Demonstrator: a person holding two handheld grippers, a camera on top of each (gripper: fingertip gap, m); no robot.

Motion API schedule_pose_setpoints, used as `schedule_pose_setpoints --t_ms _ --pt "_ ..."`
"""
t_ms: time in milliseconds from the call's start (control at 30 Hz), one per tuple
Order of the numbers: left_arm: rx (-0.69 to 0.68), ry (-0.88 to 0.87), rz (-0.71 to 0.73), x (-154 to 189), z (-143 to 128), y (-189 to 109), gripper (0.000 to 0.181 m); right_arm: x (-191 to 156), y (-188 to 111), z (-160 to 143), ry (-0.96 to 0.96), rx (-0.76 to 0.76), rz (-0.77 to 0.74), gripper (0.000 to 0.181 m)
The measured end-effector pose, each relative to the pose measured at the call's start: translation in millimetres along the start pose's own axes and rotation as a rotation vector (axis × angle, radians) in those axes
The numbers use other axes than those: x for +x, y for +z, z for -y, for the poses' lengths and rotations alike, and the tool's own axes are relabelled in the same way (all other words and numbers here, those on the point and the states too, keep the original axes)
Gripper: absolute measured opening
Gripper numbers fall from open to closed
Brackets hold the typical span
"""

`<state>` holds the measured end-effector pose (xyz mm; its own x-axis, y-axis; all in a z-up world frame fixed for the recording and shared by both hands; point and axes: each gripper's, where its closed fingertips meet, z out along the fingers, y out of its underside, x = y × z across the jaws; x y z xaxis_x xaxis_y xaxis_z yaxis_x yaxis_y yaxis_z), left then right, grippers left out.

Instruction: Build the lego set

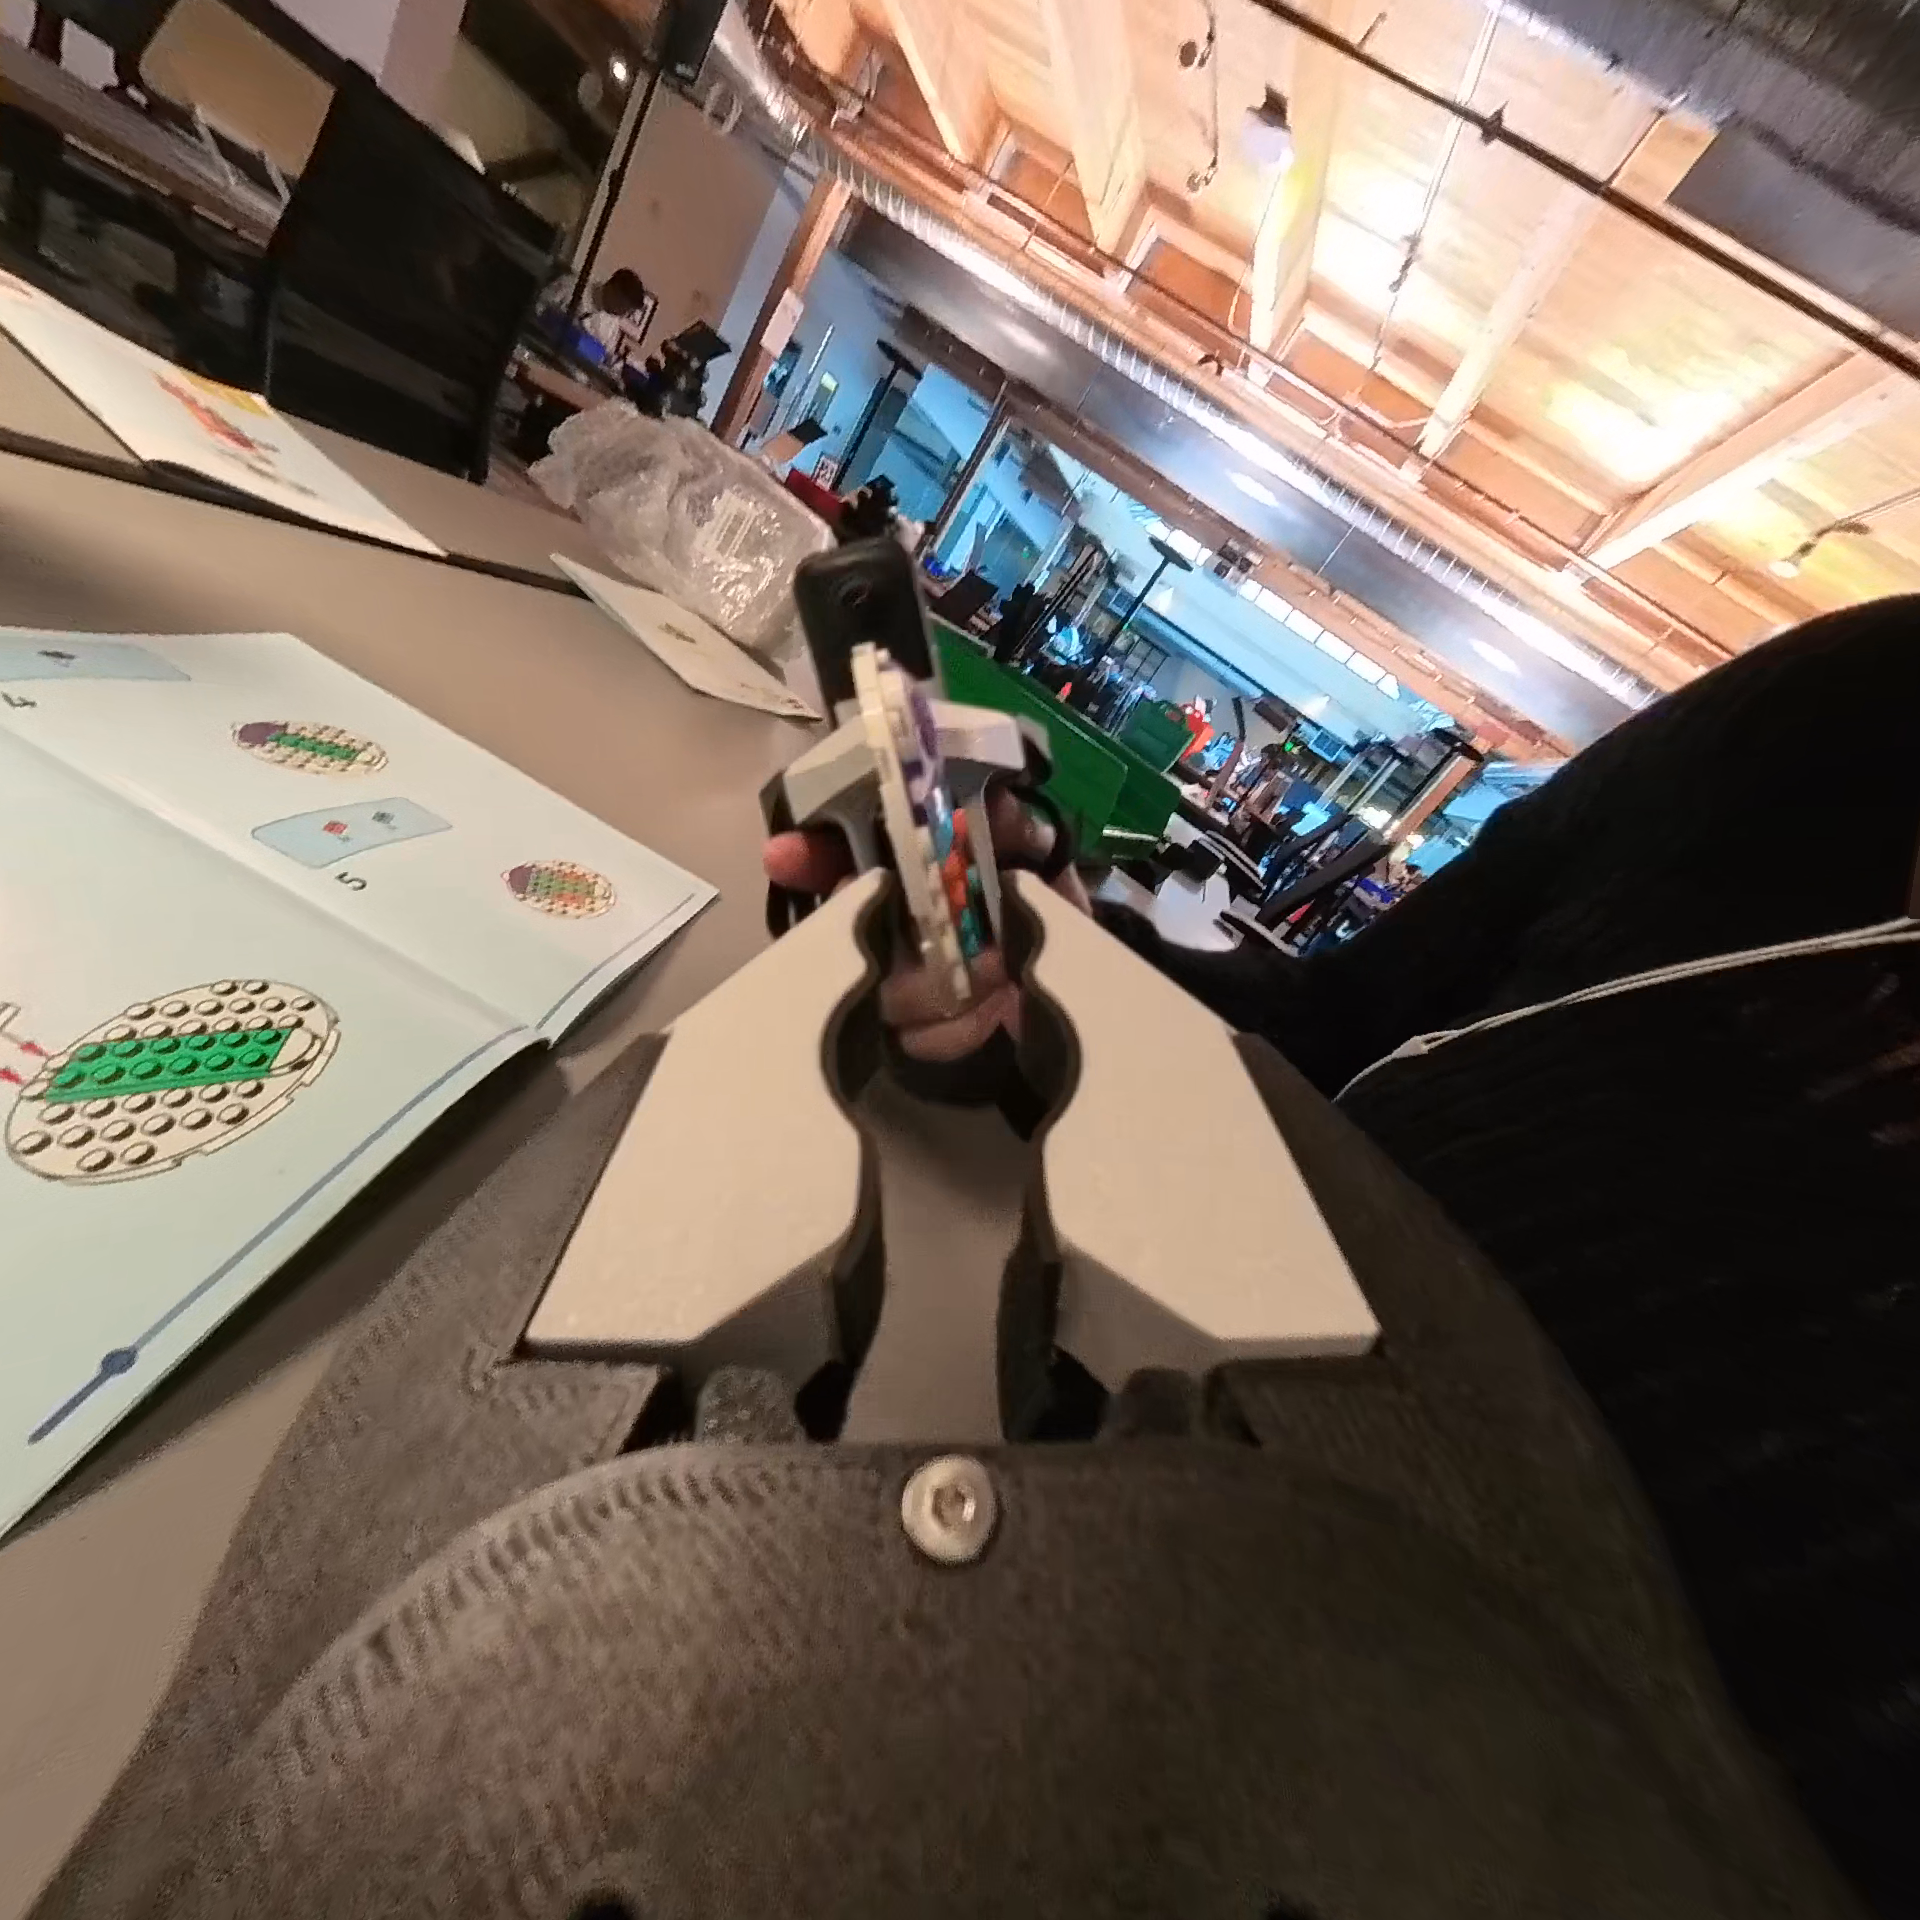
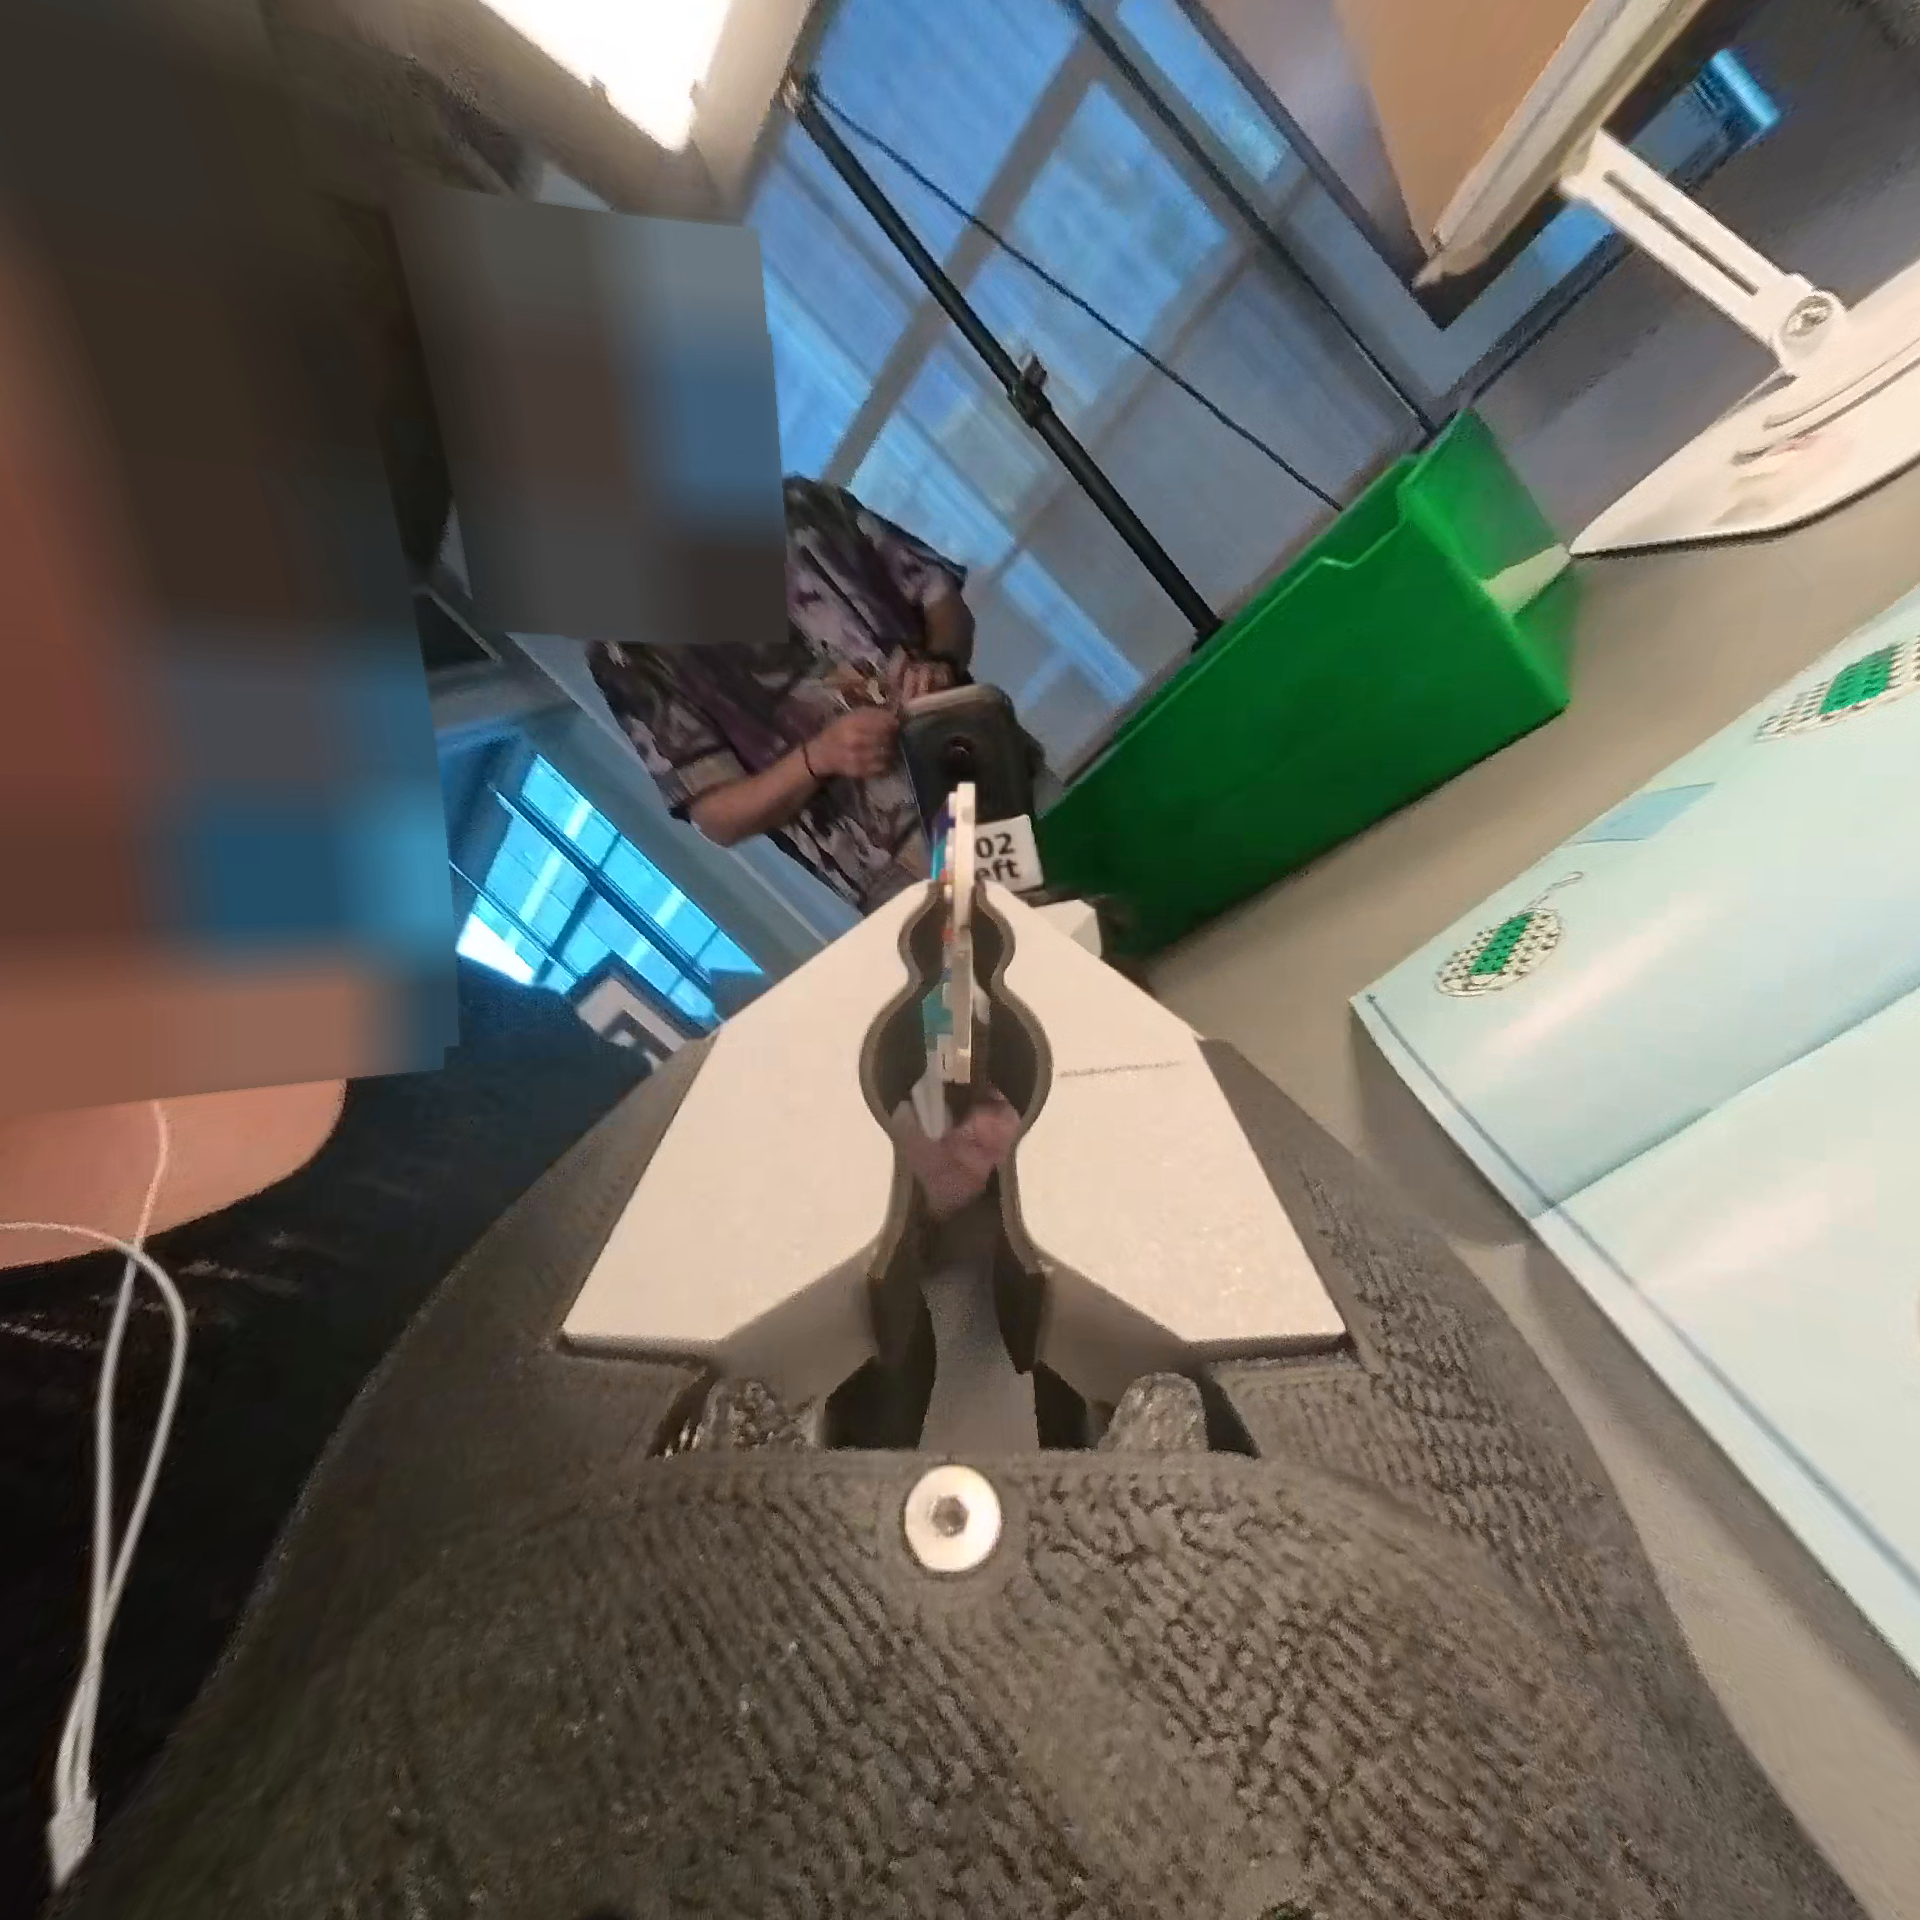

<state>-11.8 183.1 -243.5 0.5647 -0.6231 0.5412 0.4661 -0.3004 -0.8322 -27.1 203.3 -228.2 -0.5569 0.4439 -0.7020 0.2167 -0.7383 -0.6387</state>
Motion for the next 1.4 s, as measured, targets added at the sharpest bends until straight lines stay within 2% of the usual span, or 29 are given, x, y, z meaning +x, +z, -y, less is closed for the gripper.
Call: schedule_pose_setpoints --t_ms 133,267,333,467,567,633,733,833,900,1000,1100,1267,1400 --pt "0.025 0.029 0.073 -7.0 2.9 2.7 0.010 4.1 -0.4 4.1 -0.037 0.044 -0.040 0.004" --pt "0.014 0.231 0.311 -28.0 8.4 -4.4 0.010 29.2 -7.2 9.4 -0.315 0.008 -0.341 0.025" --pt "-0.015 0.347 0.427 -36.1 9.4 -7.1 0.009 29.4 -8.1 12.0 -0.439 -0.010 -0.421 0.038" --pt "-0.108 0.486 0.554 -45.1 1.8 -4.6 0.009 25.7 -4.7 7.3 -0.763 -0.108 -0.535 0.032" --pt "-0.156 0.515 0.574 -47.4 -3.8 -1.2 0.009 15.6 1.4 2.9 -1.017 -0.186 -0.564 0.022" --pt "-0.175 0.501 0.567 -48.3 -6.2 -0.4 0.009 18.0 2.5 -3.1 -1.126 -0.265 -0.590 0.022" --pt "-0.238 0.407 0.531 -51.0 -16.0 -0.1 0.009 24.5 0.7 -9.8 -1.219 -0.362 -0.613 0.027" --pt "-0.330 0.216 0.450 -52.4 -34.0 1.9 0.009 29.3 -4.6 -13.0 -1.301 -0.452 -0.621 0.028" --pt "-0.336 0.081 0.383 -49.3 -39.4 3.0 0.010 31.6 -8.8 -20.9 -1.308 -0.526 -0.589 0.029" --pt "-0.320 -0.128 0.282 -44.4 -44.2 2.9 0.009 34.4 -16.5 -31.8 -1.272 -0.606 -0.542 0.032" --pt "-0.254 -0.275 0.252 -46.9 -37.2 -0.8 0.009 37.0 -22.8 -36.7 -1.265 -0.651 -0.548 0.037" --pt "-0.165 -0.430 0.250 -53.5 -30.0 -5.3 0.009 40.6 -16.6 -46.9 -1.203 -0.648 -0.606 0.034" --pt "-0.160 -0.509 0.206 -50.2 -31.0 -4.1 0.009 48.8 -16.3 -48.9 -1.263 -0.680 -0.676 0.046"
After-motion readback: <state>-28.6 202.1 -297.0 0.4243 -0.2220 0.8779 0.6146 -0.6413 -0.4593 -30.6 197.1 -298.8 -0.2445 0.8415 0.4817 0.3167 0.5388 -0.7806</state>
